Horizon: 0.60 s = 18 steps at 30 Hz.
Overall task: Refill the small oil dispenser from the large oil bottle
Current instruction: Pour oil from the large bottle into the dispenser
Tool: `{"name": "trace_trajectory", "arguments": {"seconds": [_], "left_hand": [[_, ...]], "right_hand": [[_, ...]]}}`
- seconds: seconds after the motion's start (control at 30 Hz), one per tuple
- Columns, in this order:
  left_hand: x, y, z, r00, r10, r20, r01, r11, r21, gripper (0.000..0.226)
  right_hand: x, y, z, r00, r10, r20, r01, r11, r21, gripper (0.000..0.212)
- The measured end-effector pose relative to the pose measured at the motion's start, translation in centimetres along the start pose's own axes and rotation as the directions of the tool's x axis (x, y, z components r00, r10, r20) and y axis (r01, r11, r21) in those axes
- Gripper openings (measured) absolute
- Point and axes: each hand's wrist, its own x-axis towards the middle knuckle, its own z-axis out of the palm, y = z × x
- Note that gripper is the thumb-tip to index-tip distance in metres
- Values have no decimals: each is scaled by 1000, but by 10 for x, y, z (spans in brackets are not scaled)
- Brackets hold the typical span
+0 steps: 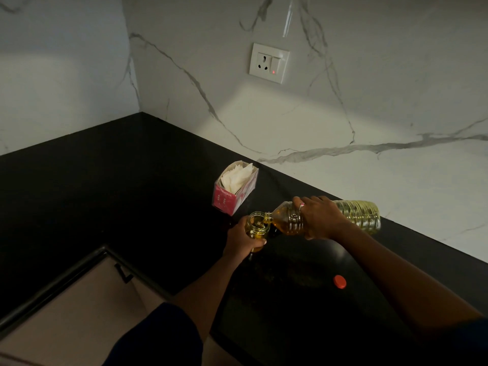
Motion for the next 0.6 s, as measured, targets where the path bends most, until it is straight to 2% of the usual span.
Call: {"name": "trace_trajectory", "arguments": {"seconds": [0.6], "left_hand": [[1, -1, 2, 1000, -1, -10, 1, 1000, -4, 81]], "right_hand": [[1, 0, 2, 1000, -5, 8, 5, 1000, 0, 101]]}}
